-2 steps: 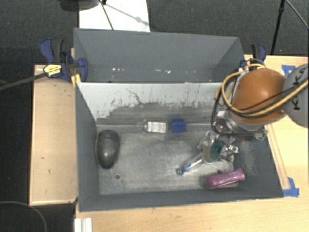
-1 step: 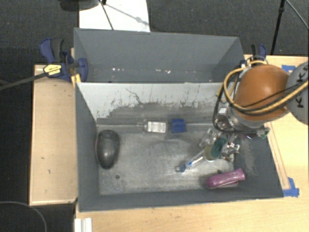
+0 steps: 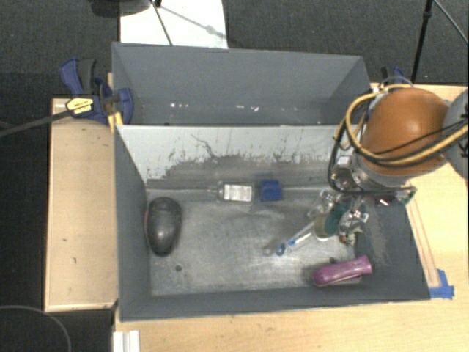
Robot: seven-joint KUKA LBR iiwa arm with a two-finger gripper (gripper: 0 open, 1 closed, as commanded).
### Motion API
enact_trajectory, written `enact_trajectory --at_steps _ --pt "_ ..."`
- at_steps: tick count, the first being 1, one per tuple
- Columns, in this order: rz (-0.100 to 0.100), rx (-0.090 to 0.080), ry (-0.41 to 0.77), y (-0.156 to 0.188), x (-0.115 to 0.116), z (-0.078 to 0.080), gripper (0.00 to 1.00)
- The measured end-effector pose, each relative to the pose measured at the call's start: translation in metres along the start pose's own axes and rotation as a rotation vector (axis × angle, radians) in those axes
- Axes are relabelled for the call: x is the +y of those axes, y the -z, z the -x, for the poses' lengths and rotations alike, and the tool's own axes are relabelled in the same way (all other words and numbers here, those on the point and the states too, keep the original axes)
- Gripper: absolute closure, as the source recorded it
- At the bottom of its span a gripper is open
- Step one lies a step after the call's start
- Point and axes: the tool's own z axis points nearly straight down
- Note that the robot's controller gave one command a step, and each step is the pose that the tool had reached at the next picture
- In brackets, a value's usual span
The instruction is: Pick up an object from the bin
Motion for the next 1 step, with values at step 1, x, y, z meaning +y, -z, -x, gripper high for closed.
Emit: enact_trajectory --at_steps 1 --pt "-0.004 -0.001 -0.007 0.0779 -0.002 0.0016 1.0"
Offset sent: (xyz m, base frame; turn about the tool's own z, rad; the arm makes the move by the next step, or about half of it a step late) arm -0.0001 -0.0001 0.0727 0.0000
